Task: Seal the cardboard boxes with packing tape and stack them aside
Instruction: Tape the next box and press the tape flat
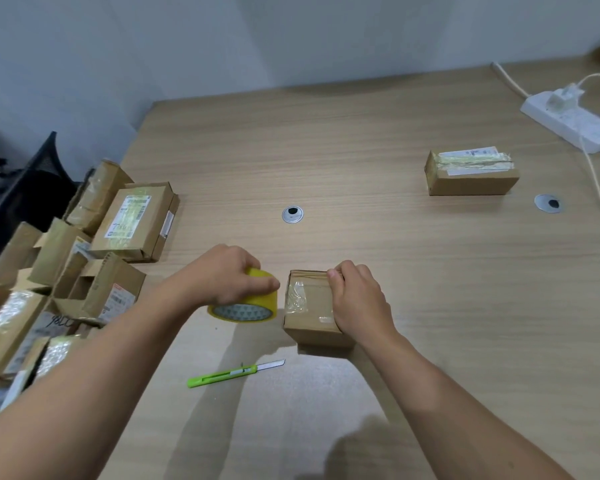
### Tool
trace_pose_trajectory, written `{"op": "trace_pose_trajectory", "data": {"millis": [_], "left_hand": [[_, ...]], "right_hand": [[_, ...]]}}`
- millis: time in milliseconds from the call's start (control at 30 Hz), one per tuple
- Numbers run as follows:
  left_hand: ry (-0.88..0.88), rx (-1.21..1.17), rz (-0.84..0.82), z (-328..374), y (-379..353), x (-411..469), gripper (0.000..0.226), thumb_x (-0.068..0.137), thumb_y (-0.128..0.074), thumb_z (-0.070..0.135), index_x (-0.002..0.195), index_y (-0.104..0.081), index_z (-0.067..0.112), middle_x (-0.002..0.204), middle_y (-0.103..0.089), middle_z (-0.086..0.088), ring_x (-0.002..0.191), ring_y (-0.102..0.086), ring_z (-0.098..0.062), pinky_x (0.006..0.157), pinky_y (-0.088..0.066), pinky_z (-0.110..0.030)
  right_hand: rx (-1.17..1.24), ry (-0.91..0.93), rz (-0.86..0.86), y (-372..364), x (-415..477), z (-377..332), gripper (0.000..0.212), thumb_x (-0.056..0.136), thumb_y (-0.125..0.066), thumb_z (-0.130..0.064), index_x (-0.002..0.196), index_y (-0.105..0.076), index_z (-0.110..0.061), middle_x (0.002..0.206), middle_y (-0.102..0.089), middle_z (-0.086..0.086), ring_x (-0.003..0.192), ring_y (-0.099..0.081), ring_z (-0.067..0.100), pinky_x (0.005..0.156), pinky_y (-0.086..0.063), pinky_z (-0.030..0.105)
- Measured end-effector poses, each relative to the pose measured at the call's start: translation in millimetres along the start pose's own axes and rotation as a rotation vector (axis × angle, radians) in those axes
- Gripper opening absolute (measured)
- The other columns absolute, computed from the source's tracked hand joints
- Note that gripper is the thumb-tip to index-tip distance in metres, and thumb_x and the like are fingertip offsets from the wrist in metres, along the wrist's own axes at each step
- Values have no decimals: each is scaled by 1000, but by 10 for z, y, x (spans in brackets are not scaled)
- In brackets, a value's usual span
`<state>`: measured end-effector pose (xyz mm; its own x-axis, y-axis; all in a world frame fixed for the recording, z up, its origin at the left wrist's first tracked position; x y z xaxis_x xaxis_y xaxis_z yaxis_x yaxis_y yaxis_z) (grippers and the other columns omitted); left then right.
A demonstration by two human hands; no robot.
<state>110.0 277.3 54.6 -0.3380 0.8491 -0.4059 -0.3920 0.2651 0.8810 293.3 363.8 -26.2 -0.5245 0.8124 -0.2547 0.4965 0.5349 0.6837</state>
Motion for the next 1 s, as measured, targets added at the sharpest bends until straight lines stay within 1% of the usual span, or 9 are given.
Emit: {"op": "trace_pose_trajectory", "data": {"millis": [67, 167, 267, 433, 500, 633, 767, 867, 1000], "left_hand": [[6, 3, 7, -75, -144, -14, 54, 87, -63, 62, 59, -52, 17, 60, -52, -4, 67, -50, -20, 56, -33, -31], [15, -81, 58, -140, -252, -23, 65, 67, -49, 81, 61, -53, 16, 57, -49, -3, 62, -48, -14, 55, -32, -29], [12, -155, 82, -202, -239, -12, 73, 54, -38, 86, 59, -52, 15, 56, -48, -2, 60, -48, -13, 57, -33, -29], [-33, -193, 69, -153, -130, 4, 72, 51, -42, 84, 58, -56, 14, 52, -48, 2, 54, -48, -9, 53, -33, -29], [-39, -204, 69, -125, -22, -2, 68, 52, -48, 83, 54, -52, 16, 47, -44, 3, 49, -45, -6, 50, -32, -27], [-50, -83, 46, -90, 82, 38, 58, 63, -56, 72, 55, -51, 15, 53, -46, -1, 58, -47, -12, 55, -34, -29], [-7, -73, -19, -179, -91, 87, 58, 70, -63, 71, 56, -53, 16, 55, -49, 0, 60, -49, -11, 53, -32, -27], [17, -107, -14, -264, -179, 117, 56, 62, -55, 74, 54, -53, 18, 55, -51, 1, 60, -51, -12, 54, -34, -27], [28, -112, -31, -338, -323, 191, 66, 47, -43, 84, 52, -52, 19, 55, -50, 1, 61, -50, -11, 55, -35, -27]], "right_hand": [[14, 10, 7, 2, -10, 7, 31, 108, -30, -42, 110, -53, -20, 109, -47, -4, 94, -44, 19, 75, -39, 36], [35, 18, 16, 23, -24, 36, 30, 108, -31, -41, 109, -54, -20, 106, -47, -4, 90, -46, 20, 74, -39, 36], [42, 18, 11, 18, -19, 36, 30, 108, -32, -41, 110, -54, -21, 107, -47, -5, 91, -45, 19, 74, -38, 35], [16, 10, -6, 6, -13, 37, 31, 108, -30, -42, 110, -54, -23, 108, -46, -6, 93, -43, 17, 73, -38, 35], [7, 10, -12, -1, -14, 26, 31, 108, -29, -42, 111, -54, -23, 107, -45, -6, 95, -42, 17, 74, -37, 35], [-4, 8, -30, -6, 0, 6, 32, 108, -27, -43, 111, -53, -23, 107, -43, -7, 96, -41, 16, 75, -36, 36], [2, 12, -29, 7, -15, 32, 31, 108, -27, -42, 111, -52, -26, 107, -44, -8, 95, -42, 15, 73, -36, 35], [3, 28, -24, 3, -21, 31, 32, 108, -26, -42, 109, -52, -24, 107, -46, -7, 94, -45, 17, 71, -36, 35], [39, 34, -7, 10, -17, 46, 31, 108, -29, -42, 107, -53, -23, 106, -49, -5, 93, -47, 18, 73, -39, 36]]}}
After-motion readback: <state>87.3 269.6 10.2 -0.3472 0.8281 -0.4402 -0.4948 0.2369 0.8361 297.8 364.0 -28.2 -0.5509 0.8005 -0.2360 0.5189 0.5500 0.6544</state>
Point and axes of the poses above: each hand's wrist, its own x-axis towards the middle knuckle, its own y-axis out of the back of the hand, z = x × y, the point moved 7 cm from there along x, towards the middle knuckle
